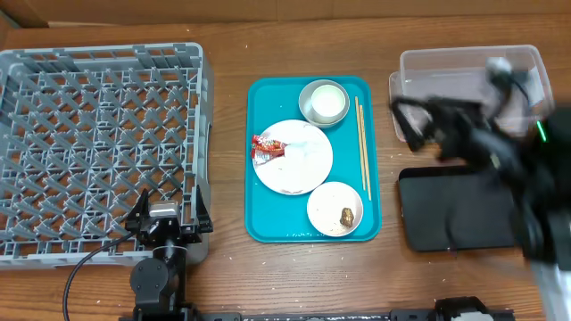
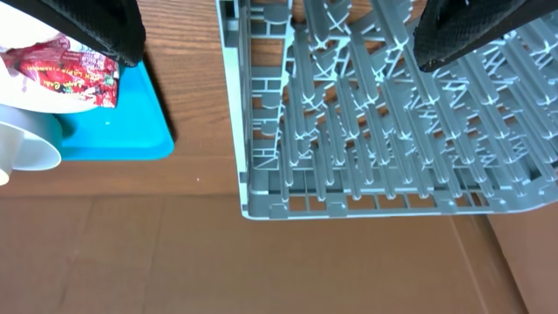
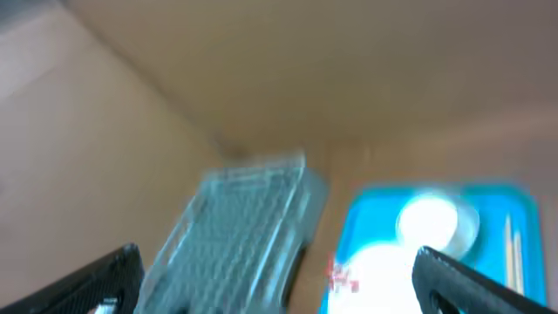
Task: Sort waste into correct bins and load items into the dishwasher
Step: 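Reach the right gripper to the white plate and grasp the tissue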
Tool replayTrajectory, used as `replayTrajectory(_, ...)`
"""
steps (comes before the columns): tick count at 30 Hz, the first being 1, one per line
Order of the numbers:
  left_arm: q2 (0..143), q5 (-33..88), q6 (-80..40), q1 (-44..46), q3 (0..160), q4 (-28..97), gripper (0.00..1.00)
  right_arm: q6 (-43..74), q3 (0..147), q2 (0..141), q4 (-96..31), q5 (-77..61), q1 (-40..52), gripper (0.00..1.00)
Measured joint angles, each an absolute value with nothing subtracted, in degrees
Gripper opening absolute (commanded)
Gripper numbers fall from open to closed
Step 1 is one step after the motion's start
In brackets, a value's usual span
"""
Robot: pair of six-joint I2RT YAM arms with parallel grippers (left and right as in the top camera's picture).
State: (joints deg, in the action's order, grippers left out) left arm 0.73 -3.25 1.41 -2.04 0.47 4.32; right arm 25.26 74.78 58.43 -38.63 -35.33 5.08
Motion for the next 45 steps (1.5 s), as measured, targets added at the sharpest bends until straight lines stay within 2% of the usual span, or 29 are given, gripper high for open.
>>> replayTrajectory(1, 0.8, -3.2, 1.4, -2.0, 0.5, 4.3, 1.00, 24.0, 79.2, 63.5, -45.0, -37.9, 5.6, 1.00)
replayTrajectory(3, 0.7, -3.3, 1.4, -2.0, 0.5, 4.3, 1.00, 23.2, 84.3, 70.8, -49.9, -42.9, 6.4, 1.00)
replayTrajectory(6, 0.8, -3.2, 1.4, -2.0, 0.5, 4.3, 1.00, 23.4, 88.3, 80.2, -51.0, -51.8, 7.5, 1.00)
replayTrajectory(9, 0.8, -3.3, 1.4, -2.0, 0.5, 4.3, 1.00, 23.7, 88.4, 86.2, -52.5, -54.8, 8.6, 1.00)
replayTrajectory(13, 0.8, -3.3, 1.4, -2.0, 0.5, 4.3, 1.00, 28.6, 88.5, 92.5, -57.8, -43.1, 14.0, 1.00)
replayTrajectory(18, 0.8, -3.2, 1.4, -2.0, 0.5, 4.3, 1.00, 37.7, 88.5, 96.0, -58.2, -23.1, 26.9, 1.00)
replayTrajectory(25, 0.8, -3.2, 1.4, -2.0, 0.5, 4.3, 1.00, 47.4, 88.6, 101.6, -56.6, -10.2, 36.2, 1.00)
replayTrajectory(26, 0.8, -3.2, 1.4, -2.0, 0.5, 4.3, 1.00, 48.0, 88.7, 103.5, -56.4, -9.3, 36.6, 0.94)
replayTrajectory(27, 0.8, -3.2, 1.4, -2.0, 0.5, 4.3, 1.00, 48.4, 88.7, 105.2, -56.3, -8.6, 36.8, 0.81)
replayTrajectory(28, 0.8, -3.2, 1.4, -2.0, 0.5, 4.3, 1.00, 48.7, 88.7, 106.8, -56.2, -8.1, 36.9, 0.63)
replayTrajectory(29, 0.8, -3.2, 1.4, -2.0, 0.5, 4.3, 1.00, 49.2, 88.7, 108.4, -56.2, -7.7, 36.9, 0.57)
replayTrajectory(35, 0.8, -3.2, 1.4, -2.0, 0.5, 4.3, 1.00, 50.5, 88.7, 113.4, -56.1, -5.6, 36.9, 0.61)
replayTrajectory(38, 0.8, -3.3, 1.4, -2.0, 0.5, 4.3, 1.00, 50.7, 88.7, 113.7, -55.7, -4.1, 36.9, 0.49)
replayTrajectory(42, 0.8, -3.2, 1.4, -2.0, 0.5, 4.3, 1.00, 50.9, 88.7, 115.7, -55.0, -3.5, 36.9, 0.46)
replayTrajectory(43, 0.8, -3.2, 1.4, -2.0, 0.5, 4.3, 0.99, 50.9, 88.7, 116.1, -54.7, -3.6, 36.9, 0.39)
replayTrajectory(45, 0.8, -3.3, 1.4, -2.0, 0.5, 4.3, 1.00, 51.1, 88.7, 116.8, -53.8, -3.7, 36.9, 0.16)
